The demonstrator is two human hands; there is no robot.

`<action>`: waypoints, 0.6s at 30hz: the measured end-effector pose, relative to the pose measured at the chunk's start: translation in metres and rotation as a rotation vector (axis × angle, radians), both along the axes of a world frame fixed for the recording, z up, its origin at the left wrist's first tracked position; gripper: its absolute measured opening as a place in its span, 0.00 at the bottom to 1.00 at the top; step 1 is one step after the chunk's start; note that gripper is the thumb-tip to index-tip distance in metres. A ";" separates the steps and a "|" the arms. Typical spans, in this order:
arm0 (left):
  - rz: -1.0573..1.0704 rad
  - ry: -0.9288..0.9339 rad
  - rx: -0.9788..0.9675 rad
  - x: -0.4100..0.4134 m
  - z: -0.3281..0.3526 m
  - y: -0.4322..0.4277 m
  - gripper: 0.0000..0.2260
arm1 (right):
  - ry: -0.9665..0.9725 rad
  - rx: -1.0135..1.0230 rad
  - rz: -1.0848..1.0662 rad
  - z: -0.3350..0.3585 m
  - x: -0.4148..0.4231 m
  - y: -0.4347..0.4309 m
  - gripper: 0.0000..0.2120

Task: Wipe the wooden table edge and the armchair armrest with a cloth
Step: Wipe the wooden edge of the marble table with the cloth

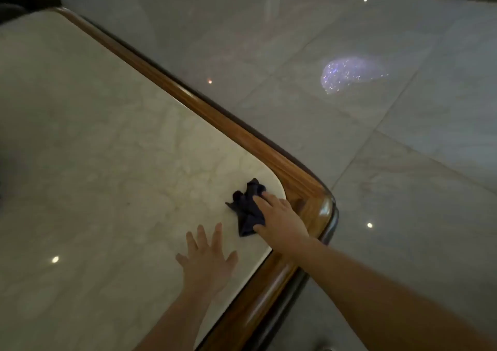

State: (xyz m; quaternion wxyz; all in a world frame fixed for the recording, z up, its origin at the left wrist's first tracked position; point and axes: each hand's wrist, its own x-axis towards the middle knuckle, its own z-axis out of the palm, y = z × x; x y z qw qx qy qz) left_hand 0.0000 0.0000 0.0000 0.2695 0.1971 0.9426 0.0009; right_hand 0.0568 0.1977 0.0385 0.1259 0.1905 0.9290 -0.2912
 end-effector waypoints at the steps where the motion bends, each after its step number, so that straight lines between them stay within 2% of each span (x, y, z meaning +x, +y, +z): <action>1: -0.003 -0.011 -0.026 -0.002 -0.008 0.000 0.37 | 0.016 0.035 0.039 -0.009 -0.008 0.000 0.34; 9: -0.043 0.073 -0.052 0.002 -0.040 0.001 0.39 | -0.149 0.196 0.174 -0.058 -0.043 0.008 0.44; 12: -0.014 0.057 -0.039 0.002 -0.039 0.004 0.39 | -0.097 0.308 0.163 -0.064 -0.043 0.001 0.35; 15: 0.005 0.048 -0.020 0.004 -0.042 0.005 0.39 | -0.025 0.215 0.101 -0.065 -0.040 -0.001 0.25; 18: 0.007 0.053 -0.035 0.005 -0.044 0.005 0.39 | 0.024 0.100 0.042 -0.064 -0.032 0.005 0.21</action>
